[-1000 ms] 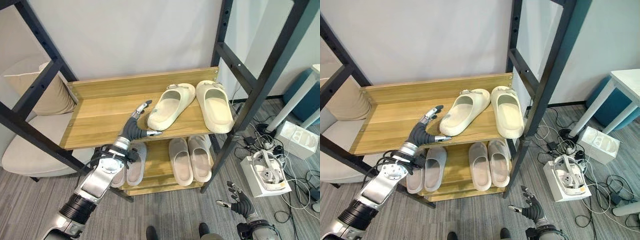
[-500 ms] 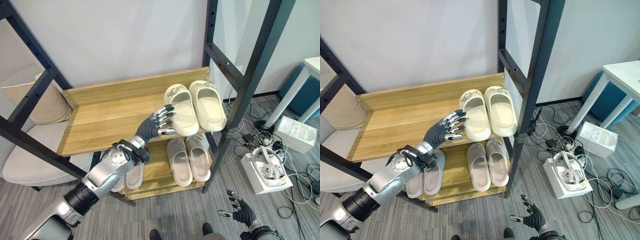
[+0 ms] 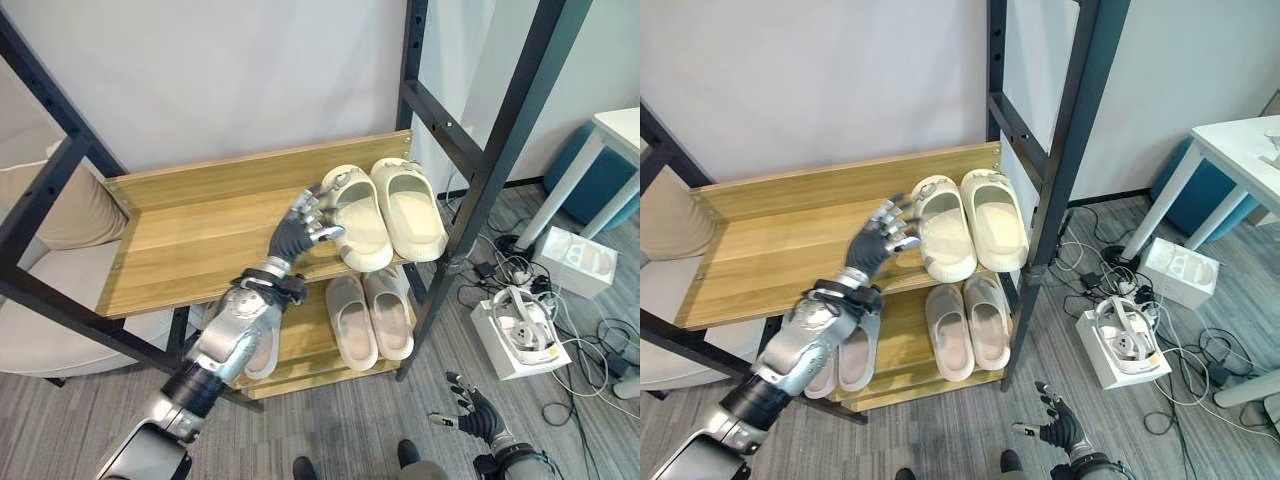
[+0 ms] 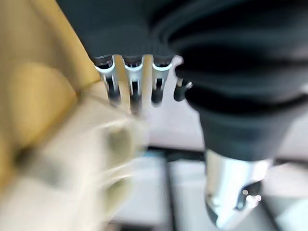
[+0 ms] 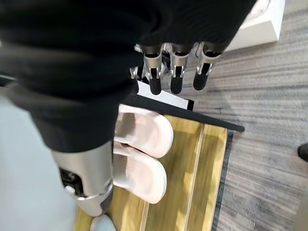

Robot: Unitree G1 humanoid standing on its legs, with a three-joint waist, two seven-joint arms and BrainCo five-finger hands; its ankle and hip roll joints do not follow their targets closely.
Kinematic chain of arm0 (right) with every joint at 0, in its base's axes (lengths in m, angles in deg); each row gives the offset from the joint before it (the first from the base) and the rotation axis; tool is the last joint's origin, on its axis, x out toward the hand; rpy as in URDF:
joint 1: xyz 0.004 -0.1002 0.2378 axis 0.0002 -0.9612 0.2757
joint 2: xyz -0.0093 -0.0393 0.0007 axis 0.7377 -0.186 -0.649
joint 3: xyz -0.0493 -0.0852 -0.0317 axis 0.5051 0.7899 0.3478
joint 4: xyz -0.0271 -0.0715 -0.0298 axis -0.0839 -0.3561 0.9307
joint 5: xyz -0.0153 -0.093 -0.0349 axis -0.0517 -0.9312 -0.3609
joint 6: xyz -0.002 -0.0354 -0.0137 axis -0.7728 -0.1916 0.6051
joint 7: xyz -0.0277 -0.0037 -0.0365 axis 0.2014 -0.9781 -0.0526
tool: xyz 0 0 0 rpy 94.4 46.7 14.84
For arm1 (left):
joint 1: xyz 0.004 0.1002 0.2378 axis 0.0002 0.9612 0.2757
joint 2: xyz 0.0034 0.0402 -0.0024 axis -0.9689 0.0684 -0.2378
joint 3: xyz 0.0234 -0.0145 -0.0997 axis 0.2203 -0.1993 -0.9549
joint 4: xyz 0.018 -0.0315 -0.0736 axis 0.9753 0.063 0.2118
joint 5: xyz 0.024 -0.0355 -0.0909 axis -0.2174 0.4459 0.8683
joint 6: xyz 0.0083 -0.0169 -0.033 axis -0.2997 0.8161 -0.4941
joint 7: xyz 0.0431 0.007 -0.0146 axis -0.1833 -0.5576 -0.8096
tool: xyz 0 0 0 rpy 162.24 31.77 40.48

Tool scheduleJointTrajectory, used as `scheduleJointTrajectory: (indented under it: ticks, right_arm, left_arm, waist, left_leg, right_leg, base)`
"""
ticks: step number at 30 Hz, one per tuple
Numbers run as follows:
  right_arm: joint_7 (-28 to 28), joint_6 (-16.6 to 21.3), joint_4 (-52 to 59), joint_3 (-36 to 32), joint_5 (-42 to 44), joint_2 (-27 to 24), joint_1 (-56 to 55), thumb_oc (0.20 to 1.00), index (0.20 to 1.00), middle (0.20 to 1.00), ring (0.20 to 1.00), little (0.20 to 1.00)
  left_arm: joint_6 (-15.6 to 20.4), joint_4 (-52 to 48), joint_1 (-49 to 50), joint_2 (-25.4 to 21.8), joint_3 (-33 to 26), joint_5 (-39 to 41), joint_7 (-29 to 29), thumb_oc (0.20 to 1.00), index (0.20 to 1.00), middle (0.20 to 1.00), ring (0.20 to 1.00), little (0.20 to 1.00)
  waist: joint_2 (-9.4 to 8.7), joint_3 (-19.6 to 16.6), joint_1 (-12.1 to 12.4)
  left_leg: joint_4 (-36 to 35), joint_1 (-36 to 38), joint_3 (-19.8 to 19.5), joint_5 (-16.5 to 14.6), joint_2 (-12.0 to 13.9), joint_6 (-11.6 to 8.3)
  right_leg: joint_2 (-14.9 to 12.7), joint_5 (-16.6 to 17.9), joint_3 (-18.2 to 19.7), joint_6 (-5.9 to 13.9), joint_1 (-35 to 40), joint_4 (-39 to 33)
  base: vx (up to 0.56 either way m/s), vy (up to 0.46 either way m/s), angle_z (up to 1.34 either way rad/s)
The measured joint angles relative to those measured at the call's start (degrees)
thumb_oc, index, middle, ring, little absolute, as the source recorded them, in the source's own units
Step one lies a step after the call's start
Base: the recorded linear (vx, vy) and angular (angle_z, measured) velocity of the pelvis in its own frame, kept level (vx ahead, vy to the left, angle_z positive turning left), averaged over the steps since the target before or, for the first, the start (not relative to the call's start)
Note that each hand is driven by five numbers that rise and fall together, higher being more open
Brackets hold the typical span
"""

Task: Arrange the slippers neatly on the shoe rack.

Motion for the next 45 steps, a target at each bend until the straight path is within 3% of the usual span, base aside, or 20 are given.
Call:
scheduleJointTrajectory:
  ticks: [5, 6, 9, 14, 16, 20, 24, 27, 30, 32, 39, 42, 45]
  right_arm:
    - [1.4, 0.4, 0.1, 0.0, 0.9, 0.0, 0.0, 1.0, 1.0, 1.0, 1.0, 1.0]
    - [2.1, 0.4, 0.1, 0.1, 1.0, 0.0, 0.3, 1.0, 1.0, 1.0, 1.0, 1.0]
    - [2.6, 0.5, 0.1, 0.2, 1.0, 0.0, 1.6, 1.0, 1.0, 1.0, 1.0, 1.0]
    - [4.0, 1.0, 0.1, 1.8, 1.0, -1.6, 2.8, 1.0, 1.0, 1.0, 1.0, 1.0]
    - [4.5, 1.1, 0.1, 2.2, 1.0, -1.7, 3.0, 1.0, 1.0, 1.0, 1.0, 1.0]
    - [5.1, 1.1, 0.0, 2.5, 0.9, -2.1, 3.4, 1.0, 1.0, 1.0, 1.0, 1.0]
    - [5.9, 1.1, -0.7, 4.6, 0.3, -2.7, 4.8, 1.0, 1.0, 1.0, 1.0, 1.0]
    - [6.3, 1.1, -0.6, 4.4, 0.2, -2.6, 5.1, 1.0, 1.0, 1.0, 1.0, 1.0]
    - [6.2, 1.0, -0.9, 4.2, 0.3, -2.3, 4.9, 1.0, 1.0, 1.0, 1.0, 1.0]
    - [5.6, 1.1, -2.2, 3.7, 0.5, -1.1, 4.9, 1.0, 1.0, 1.0, 1.0, 1.0]
    - [3.2, 0.9, -9.0, 3.5, 0.5, 1.1, 5.7, 1.0, 1.0, 1.0, 1.0, 1.0]
    - [1.8, 0.2, -16.9, 2.2, 0.6, 3.2, 7.1, 1.0, 1.0, 1.0, 1.0, 1.0]
    - [0.9, -0.3, -20.3, 2.0, 1.9, 3.9, 7.7, 1.0, 1.0, 1.0, 1.0, 1.0]
  left_arm:
    - [3.3, -14.4, 1.0, -0.8, -2.2, 4.7, -4.2, 1.0, 1.0, 1.0, 1.0, 1.0]
    - [5.1, -18.6, 0.8, -0.8, -1.0, 5.8, -7.5, 1.0, 1.0, 1.0, 1.0, 1.0]
    - [5.3, -21.3, 0.9, -2.1, 3.3, 7.4, -10.9, 1.0, 1.0, 1.0, 1.0, 1.0]
    - [1.0, -22.7, 0.6, -12.9, 16.4, 9.8, -20.9, 1.0, 1.0, 1.0, 1.0, 1.0]
    - [-2.1, -19.7, 3.0, -13.9, 19.0, 11.9, -25.2, 1.0, 1.0, 1.0, 1.0, 1.0]
    - [-5.9, -13.4, 6.3, -21.9, 26.9, 11.2, -30.6, 1.0, 1.0, 1.0, 1.0, 1.0]
    - [-6.4, -3.2, 15.2, -18.7, 25.1, 6.8, -33.1, 1.0, 1.0, 1.0, 1.0, 1.0]
    - [-6.9, 13.0, 25.1, -9.4, 18.9, -0.9, -31.9, 1.0, 1.0, 1.0, 1.0, 1.0]
    - [-7.0, 20.8, 28.6, -4.2, 14.5, -5.3, -29.7, 1.0, 1.0, 1.0, 1.0, 1.0]
    - [-5.7, 31.0, 30.6, 3.3, 7.2, -7.9, -26.0, 1.0, 1.0, 1.0, 1.0, 1.0]
    - [-5.3, 38.0, 31.6, 7.4, 3.7, -13.6, -18.1, 1.0, 1.0, 1.0, 1.0, 1.0]
    - [-4.5, 47.9, 29.0, 11.9, -2.6, -15.0, -13.4, 1.0, 1.0, 1.0, 1.0, 1.0]
    - [-4.5, 53.3, 27.3, 12.8, -4.0, -15.9, -10.9, 1.0, 1.0, 1.0, 1.0, 1.0]
  waist:
    - [-0.56, 0.3, 1.1]
    - [-0.79, 0.3, 1.6]
    - [-0.78, 0.3, 2.1]
    - [-0.72, 0.3, 2.6]
    - [-0.64, 0.2, 2.6]
    - [-0.24, 0.0, 2.0]
    - [0.12, -0.3, 2.3]
    - [0.3, -0.5, 2.0]
    - [0.07, -0.7, 2.8]
    - [-0.1, -1.6, 2.9]
    - [-0.93, -2.2, 3.8]
    - [-1.35, -2.8, 4.1]
    - [-1.58, -3.0, 4.1]
  left_leg:
    - [0.0, 0.0, -0.8, 0.0, -0.2, 0.01]
    - [0.0, 0.1, -1.0, 0.0, -0.2, 0.01]
    - [0.0, 0.1, -1.1, 0.0, -0.3, 0.01]
    - [0.0, 0.1, -1.1, 0.0, -0.2, 0.02]
    - [0.0, 0.1, -1.1, 0.0, -0.2, 0.0]
    - [0.0, 0.2, -0.9, 0.0, -0.2, -0.03]
    - [0.0, 1.0, -0.8, -0.2, 0.0, -0.15]
    - [0.0, 1.1, -0.7, -0.4, 0.1, -0.39]
    - [0.0, 1.1, -0.9, -0.3, 0.2, -0.22]
    - [0.0, 1.1, -1.0, -0.3, 0.3, -0.15]
    - [0.0, 1.1, -1.4, -0.5, 0.6, 0.15]
    - [0.0, 1.1, -1.8, -0.5, 0.6, 0.15]
    - [0.0, 1.1, -2.0, -0.5, 0.6, 0.2]
  right_leg:
    - [-0.1, -0.2, -0.9, 0.2, 0.5, 0.0]
    - [-0.1, -0.2, -0.9, 0.22, 0.7, 0.0]
    - [-0.1, -0.2, -1.0, 0.21, 0.7, 0.0]
    - [-0.1, -0.3, -1.0, 0.41, 0.7, 0.0]
    - [-0.1, -0.3, -1.0, 0.4, 0.7, 0.0]
    - [-0.1, -0.2, -0.8, 0.24, 0.6, 0.0]
    - [0.0, -0.4, -0.6, 0.39, 0.9, 0.0]
    - [0.2, -0.9, -0.5, 0.7, 0.9, -0.2]
    - [0.3, -1.1, -0.6, 0.52, 1.1, -0.3]
    - [0.4, -1.2, -0.8, 0.38, 1.3, -0.3]
    - [0.8, -1.4, -1.0, 0.17, 1.5, -0.3]
    - [0.8, -1.4, -1.1, 0.14, 1.7, -0.3]
    - [0.9, -1.4, -1.2, 0.13, 1.7, -0.3]
  base:
    - [0.01, 0.017, 0.1]
    - [0.0, 0.017, 0.04]
    - [0.0, 0.005, 0.01]
    - [0.0, 0.0, 0.0]
    - [0.0, 0.019, -0.01]
    - [0.01, 0.022, -0.03]
    - [0.01, 0.012, -0.02]
    - [0.01, 0.003, -0.01]
    - [0.0, -0.001, 0.03]
    - [0.0, 0.0, 0.05]
    - [0.0, -0.001, 0.03]
    - [0.0, 0.0, 0.01]
    - [0.0, 0.0, 0.0]
